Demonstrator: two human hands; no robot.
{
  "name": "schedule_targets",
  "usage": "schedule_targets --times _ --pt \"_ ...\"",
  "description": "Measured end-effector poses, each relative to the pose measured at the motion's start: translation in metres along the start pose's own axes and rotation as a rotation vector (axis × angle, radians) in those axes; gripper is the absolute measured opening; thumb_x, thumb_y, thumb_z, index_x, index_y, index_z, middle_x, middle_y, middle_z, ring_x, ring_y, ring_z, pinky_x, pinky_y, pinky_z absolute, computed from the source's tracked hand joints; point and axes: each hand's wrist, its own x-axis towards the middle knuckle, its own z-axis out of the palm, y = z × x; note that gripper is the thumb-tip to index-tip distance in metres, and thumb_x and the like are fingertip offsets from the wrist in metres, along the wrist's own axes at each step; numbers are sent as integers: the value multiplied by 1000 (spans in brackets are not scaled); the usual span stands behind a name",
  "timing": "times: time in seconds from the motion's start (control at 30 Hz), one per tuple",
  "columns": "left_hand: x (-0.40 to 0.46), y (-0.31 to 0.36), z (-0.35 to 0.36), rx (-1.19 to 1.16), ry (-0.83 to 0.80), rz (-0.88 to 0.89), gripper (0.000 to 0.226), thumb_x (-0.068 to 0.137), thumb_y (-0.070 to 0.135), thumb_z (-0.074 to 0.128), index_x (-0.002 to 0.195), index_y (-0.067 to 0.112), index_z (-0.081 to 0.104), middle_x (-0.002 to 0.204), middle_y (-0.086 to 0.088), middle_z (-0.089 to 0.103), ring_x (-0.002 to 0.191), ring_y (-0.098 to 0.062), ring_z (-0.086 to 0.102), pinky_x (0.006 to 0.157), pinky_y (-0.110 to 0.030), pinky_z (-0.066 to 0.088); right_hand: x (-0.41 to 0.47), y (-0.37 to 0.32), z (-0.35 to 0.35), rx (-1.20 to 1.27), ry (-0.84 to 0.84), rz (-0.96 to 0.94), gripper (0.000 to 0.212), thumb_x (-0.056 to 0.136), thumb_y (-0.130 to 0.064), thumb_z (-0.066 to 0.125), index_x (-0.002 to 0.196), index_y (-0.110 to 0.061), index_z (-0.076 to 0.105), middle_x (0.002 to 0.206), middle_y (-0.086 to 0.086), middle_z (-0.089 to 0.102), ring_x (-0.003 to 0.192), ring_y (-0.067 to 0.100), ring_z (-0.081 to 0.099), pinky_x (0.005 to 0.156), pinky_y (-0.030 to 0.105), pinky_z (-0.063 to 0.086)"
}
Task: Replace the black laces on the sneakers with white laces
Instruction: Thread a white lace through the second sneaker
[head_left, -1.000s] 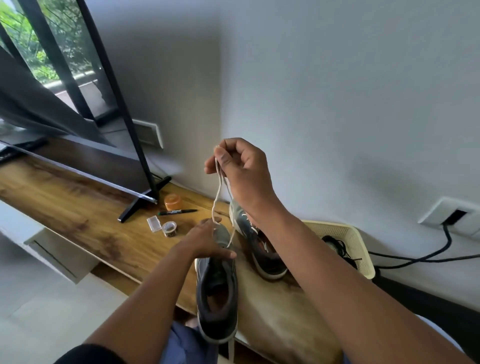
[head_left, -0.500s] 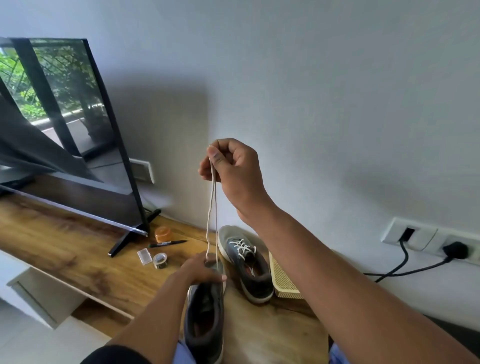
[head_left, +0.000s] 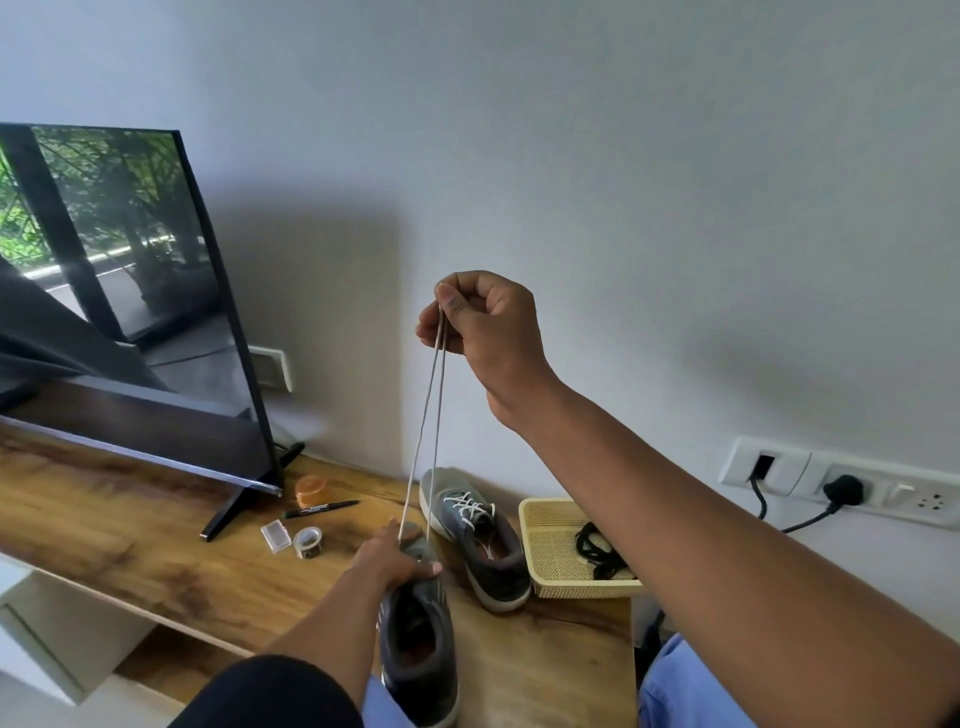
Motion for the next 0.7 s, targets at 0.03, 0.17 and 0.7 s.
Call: schedule_targets --times 0.03,0.17,0.7 --pt "0 0 -1 6 5 0 110 71 50 93 163 27 35 163 -7 43 150 -31 39 122 -46 36 -1 -3 0 -1 5 -3 14 103 2 55 108 13 61 77 19 66 73 31 65 85 57 58" --pt "1 0 -1 14 8 9 110 72 50 93 163 26 36 163 -6 44 150 -30 40 123 -45 35 -4 -10 2 -17 9 -19 12 102 3 56 106 12 63 75 18 67 71 31 64 84 58 59" --pt "-11 31 -12 114 68 102 71 79 58 83 141 30 61 144 -1 61 134 -25 56 108 -32 45 5 -5 -14 -164 41 -79 8 98 2 61 93 2 66 78 23 72 69 29 71 76 48 64"
